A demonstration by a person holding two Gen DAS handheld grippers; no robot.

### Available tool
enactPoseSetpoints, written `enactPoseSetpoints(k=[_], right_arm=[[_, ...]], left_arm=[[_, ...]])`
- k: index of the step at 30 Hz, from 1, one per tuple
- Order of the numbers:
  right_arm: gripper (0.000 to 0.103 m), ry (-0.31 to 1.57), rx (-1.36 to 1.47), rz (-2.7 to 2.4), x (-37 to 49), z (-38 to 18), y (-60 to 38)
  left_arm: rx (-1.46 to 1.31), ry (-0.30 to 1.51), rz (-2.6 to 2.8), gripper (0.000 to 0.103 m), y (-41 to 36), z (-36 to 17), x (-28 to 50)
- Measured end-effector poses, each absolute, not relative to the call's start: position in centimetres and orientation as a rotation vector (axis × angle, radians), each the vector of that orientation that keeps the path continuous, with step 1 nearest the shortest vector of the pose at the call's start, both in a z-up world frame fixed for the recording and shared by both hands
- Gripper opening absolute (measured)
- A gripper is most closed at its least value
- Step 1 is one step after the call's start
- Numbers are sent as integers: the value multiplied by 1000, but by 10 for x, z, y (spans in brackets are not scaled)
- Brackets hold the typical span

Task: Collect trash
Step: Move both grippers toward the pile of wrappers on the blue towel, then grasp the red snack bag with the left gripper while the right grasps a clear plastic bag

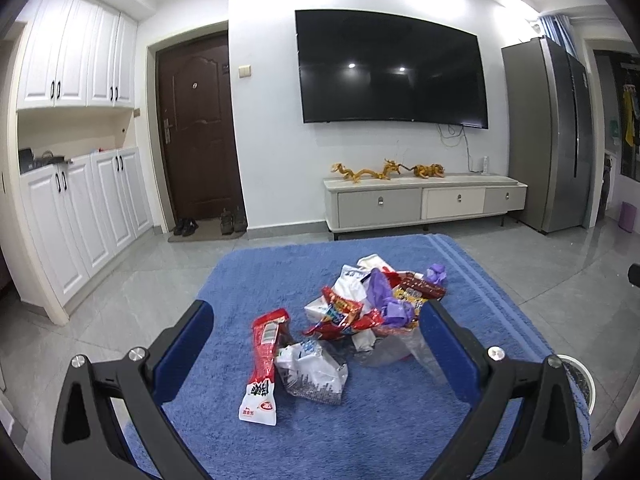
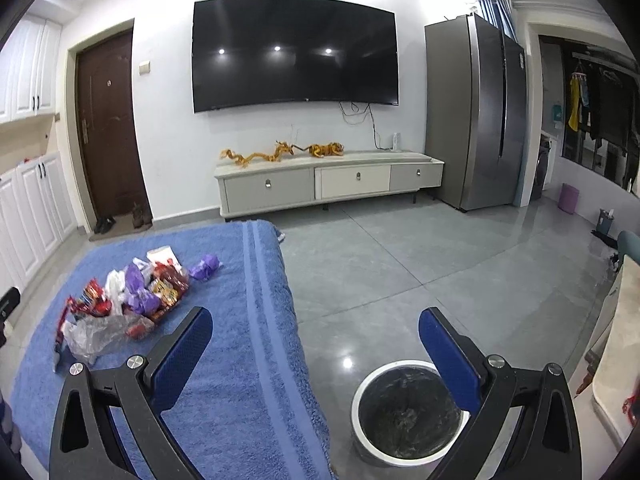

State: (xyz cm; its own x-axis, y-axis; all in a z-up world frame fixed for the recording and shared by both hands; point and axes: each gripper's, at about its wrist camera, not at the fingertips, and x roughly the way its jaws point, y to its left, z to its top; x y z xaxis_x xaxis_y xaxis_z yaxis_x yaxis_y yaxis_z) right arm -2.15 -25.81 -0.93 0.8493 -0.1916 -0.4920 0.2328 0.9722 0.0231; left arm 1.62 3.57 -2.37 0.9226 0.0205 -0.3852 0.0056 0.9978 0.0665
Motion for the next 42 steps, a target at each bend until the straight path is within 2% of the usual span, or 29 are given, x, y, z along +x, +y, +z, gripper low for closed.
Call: enactPoseSetpoints(k=[8, 16, 25, 34, 39, 42], right_arm=[[103, 505, 75, -242, -12, -10, -251], [103, 540, 54, -240, 4, -9, -243], [103, 545, 48, -191, 19, -10, -234], [103, 621, 69, -79, 47, -34, -221], [103, 661, 58, 15, 67, -49, -201], [103, 678, 69, 90, 84, -57, -186]], left_arm=[[-13, 393, 30, 103, 67, -33, 30], [-29, 491, 58, 103, 106, -46, 51], [-41, 516, 128, 103, 157, -58, 67], [-60, 666, 51, 103, 159, -87, 96], [-81, 762, 14, 96, 151, -105, 124], [-97, 807, -6, 87, 146, -114, 144]])
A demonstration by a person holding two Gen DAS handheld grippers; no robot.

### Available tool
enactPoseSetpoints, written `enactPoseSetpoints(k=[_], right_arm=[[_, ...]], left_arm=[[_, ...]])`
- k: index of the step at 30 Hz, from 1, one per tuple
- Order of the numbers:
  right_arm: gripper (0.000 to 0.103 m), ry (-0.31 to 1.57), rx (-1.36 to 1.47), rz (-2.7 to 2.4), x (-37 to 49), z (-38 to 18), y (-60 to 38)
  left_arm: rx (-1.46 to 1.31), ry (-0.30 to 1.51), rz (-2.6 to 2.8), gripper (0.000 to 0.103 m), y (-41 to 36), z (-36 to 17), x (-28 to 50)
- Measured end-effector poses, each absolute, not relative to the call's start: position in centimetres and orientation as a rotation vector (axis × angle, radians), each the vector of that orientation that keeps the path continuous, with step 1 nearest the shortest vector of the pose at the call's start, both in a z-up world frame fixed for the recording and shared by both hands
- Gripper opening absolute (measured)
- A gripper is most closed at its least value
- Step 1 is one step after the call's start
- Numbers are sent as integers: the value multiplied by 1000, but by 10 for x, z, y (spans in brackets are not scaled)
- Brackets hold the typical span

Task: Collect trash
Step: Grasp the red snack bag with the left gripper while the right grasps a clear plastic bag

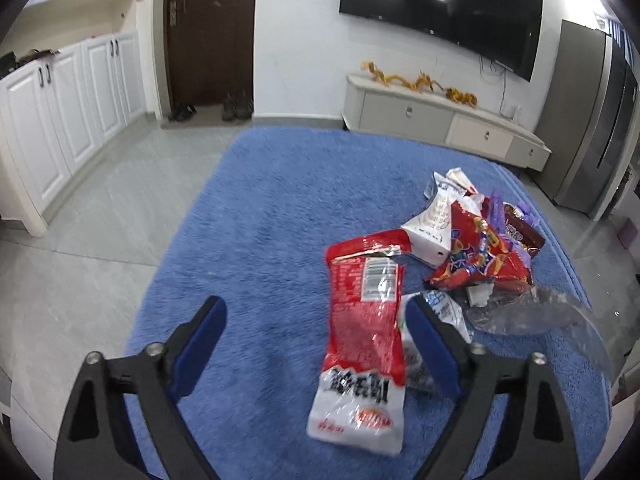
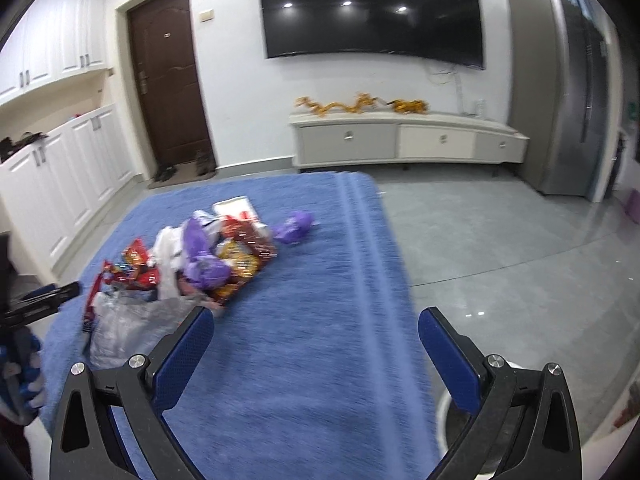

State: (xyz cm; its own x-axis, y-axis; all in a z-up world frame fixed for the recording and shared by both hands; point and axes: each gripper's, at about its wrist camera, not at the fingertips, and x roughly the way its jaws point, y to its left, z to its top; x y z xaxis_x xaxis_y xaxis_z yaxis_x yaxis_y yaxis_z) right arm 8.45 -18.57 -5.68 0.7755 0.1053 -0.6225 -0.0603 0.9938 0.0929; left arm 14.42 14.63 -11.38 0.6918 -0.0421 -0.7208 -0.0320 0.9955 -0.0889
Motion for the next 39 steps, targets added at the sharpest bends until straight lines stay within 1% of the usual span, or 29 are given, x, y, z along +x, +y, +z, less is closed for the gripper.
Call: enactPoseSetpoints(k=[3, 6, 7, 13, 16, 18, 19, 20, 21, 22, 24, 25, 26, 28, 30, 33, 39], right_arm=[[98, 699, 82, 159, 103, -64, -171], [95, 724, 135, 234, 119, -69, -160], [94, 737, 151, 264, 125, -71, -154], [88, 813, 156, 370, 147, -96, -121], [80, 861, 143, 405, 147, -112, -110], [66, 888, 142, 420, 148, -122, -104], [62, 900, 147, 428, 147, -126, -104], [55, 906, 151, 432, 144, -127, -103], [46, 914, 153, 436, 143, -131, -102], [43, 922, 155, 441, 143, -134, -102], [29, 926, 155, 453, 140, -136, -103], [25, 927, 151, 459, 138, -136, -103], [19, 929, 146, 466, 135, -136, -103], [16, 927, 129, 476, 128, -135, -102], [8, 925, 111, 485, 123, -135, -103], [6, 916, 99, 494, 111, -133, -106], [6, 907, 166, 484, 103, -129, -123]], left_arm=[[-98, 843, -14, 83, 141, -121, 163], [-108, 885, -33, 77, 138, -129, 178], [-112, 902, -34, 73, 137, -133, 181], [-168, 932, -36, 62, 148, -149, 175], [-182, 932, -22, 52, 162, -149, 164], [-192, 949, -11, 46, 172, -152, 159], [-201, 963, -11, 40, 176, -157, 157], [-206, 975, -12, 36, 180, -160, 155], [-212, 981, -13, 34, 182, -163, 152], [-204, 972, -11, 31, 182, -162, 148], [-208, 966, -22, 21, 183, -161, 143], [-212, 963, -26, 13, 183, -160, 141], [-215, 961, -29, 10, 182, -160, 139], [-214, 950, -28, 8, 183, -157, 135], [-215, 934, -28, 5, 183, -153, 129], [-209, 898, -21, 4, 185, -144, 117], [-202, 860, -2, 3, 185, -124, 104]])
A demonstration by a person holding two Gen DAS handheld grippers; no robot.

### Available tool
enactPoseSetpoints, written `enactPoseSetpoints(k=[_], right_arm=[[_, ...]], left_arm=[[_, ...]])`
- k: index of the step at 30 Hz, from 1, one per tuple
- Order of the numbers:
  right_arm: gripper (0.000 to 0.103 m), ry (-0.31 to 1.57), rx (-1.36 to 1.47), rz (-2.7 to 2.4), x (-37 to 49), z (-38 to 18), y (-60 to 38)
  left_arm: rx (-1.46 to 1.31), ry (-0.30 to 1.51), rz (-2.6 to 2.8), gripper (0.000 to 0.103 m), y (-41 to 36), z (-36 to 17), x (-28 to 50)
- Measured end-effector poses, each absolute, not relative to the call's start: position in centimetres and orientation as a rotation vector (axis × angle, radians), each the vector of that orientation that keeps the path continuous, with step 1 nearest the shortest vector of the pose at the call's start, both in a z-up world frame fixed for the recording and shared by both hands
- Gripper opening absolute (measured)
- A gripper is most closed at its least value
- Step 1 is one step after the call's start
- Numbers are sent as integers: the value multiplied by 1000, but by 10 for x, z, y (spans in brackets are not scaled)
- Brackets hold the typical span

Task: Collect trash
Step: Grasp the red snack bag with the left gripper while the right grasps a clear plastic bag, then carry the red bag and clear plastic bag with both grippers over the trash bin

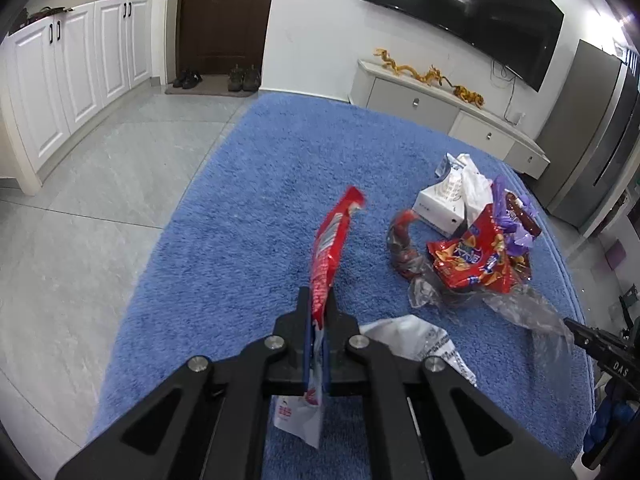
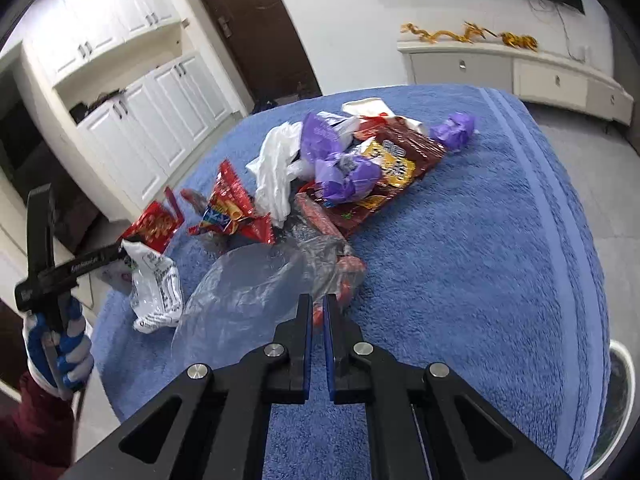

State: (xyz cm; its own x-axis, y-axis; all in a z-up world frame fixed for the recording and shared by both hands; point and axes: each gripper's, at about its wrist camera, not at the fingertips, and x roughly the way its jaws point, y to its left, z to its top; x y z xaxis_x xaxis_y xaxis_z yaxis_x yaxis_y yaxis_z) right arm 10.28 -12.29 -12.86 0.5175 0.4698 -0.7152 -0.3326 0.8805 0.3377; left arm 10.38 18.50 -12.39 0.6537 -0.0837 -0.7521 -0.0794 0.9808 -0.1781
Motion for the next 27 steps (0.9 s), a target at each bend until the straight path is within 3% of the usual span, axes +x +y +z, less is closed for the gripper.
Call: enactPoseSetpoints(k=[2, 5, 6, 14, 16, 17, 18, 27], right_arm=[[10, 904, 166, 482, 107, -127, -124], [41, 899, 165, 477, 115, -126, -121], [42, 902, 166, 475, 120, -128, -120], [43, 958, 94, 497, 148, -156, -92], [33, 938, 72, 512, 146, -155, -88], [19, 933, 80, 528, 144, -154, -88], [17, 926, 83, 533, 142, -154, -90], [15, 781, 113, 582, 75, -111, -138]], left_arm=[[-201, 850, 5, 3, 186, -121, 98], [-203, 845, 19, 3, 186, -117, 92], [-202, 842, 23, 3, 185, -115, 91], [-170, 801, 61, 3, 181, -94, 78], [-164, 791, 64, 3, 178, -88, 75], [-159, 784, 63, 3, 176, -85, 74], [-153, 778, 60, 3, 173, -82, 72], [-96, 729, -35, 3, 123, -49, 67]])
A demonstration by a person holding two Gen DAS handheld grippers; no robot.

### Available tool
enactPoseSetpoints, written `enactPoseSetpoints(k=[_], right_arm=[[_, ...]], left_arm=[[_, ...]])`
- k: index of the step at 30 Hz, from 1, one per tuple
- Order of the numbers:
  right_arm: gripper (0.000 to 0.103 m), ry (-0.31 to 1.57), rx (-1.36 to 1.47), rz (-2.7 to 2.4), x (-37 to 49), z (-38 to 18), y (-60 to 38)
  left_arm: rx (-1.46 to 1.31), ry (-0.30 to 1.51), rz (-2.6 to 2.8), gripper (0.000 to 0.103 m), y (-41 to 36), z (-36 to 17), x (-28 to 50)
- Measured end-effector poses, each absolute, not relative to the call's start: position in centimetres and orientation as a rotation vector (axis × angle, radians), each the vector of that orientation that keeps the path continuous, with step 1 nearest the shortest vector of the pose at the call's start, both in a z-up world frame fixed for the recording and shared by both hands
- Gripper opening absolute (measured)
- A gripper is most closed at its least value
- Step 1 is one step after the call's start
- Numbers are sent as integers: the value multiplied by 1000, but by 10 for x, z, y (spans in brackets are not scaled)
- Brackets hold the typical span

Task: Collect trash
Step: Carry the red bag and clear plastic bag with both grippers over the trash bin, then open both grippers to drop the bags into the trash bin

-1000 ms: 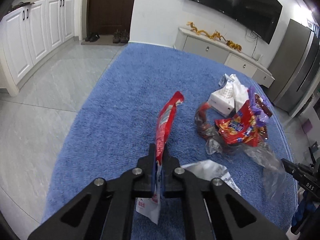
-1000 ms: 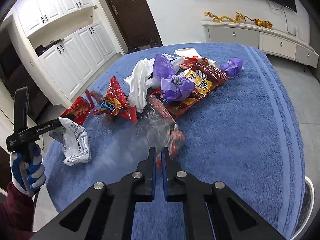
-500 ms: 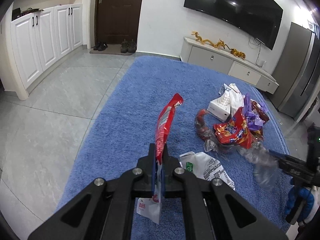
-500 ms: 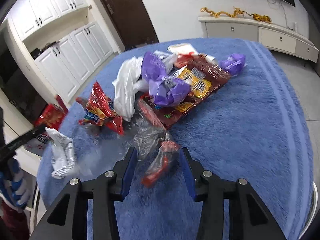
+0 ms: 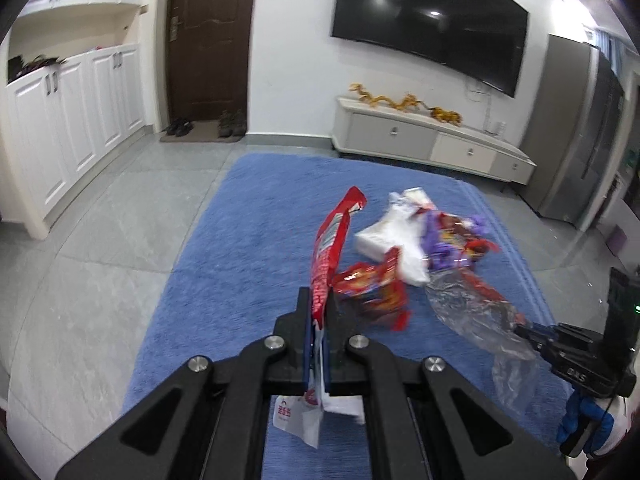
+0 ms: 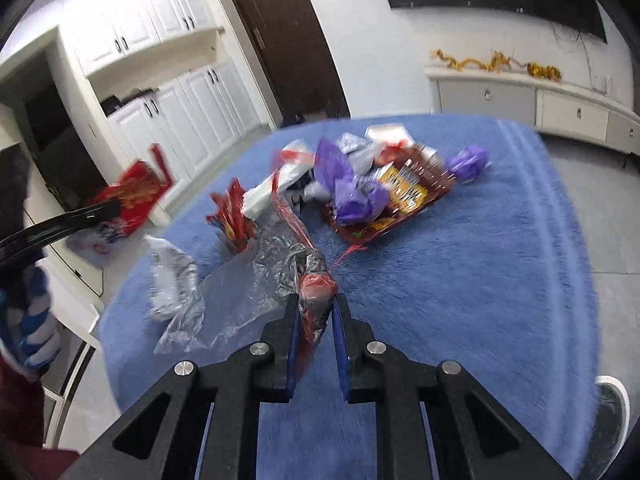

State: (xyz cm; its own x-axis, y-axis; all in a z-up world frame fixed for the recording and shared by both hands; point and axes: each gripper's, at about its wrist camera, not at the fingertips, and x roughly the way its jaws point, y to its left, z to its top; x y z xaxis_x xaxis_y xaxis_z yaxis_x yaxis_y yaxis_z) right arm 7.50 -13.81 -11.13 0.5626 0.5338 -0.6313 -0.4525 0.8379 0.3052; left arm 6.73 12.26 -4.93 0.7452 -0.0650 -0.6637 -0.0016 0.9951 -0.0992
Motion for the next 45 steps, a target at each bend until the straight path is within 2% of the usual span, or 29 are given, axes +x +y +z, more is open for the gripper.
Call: enactPoseSetpoints(k=[4, 9, 20, 25, 31, 34, 38, 45], right_arm=[[15, 717, 163, 510, 49, -90, -186], [15, 688, 204, 326, 25, -91, -259], [15, 796, 364, -166, -35, -177, -429], [15, 879, 401, -264, -31, -217, -465], [15, 961, 413, -314, -16, -252, -479], [19, 984, 435, -333, -8, -264, -487], [44, 988, 487, -341, -9, -279, -498], [46, 965, 503, -354, -20, -265, -499]], left_arm=[[-60, 736, -128, 3, 80, -42, 72], [10, 761, -280, 3, 4, -41, 85], [224, 867, -675, 3, -227, -78, 105], [295, 969, -776, 3, -323, -119, 115], [346, 1091, -810, 6, -405, -170, 132], [343, 1153, -834, 6, -428, -191, 137], [334, 1229, -843, 6, -446, -212, 143], [290, 1204, -861, 6, -439, -205, 140]])
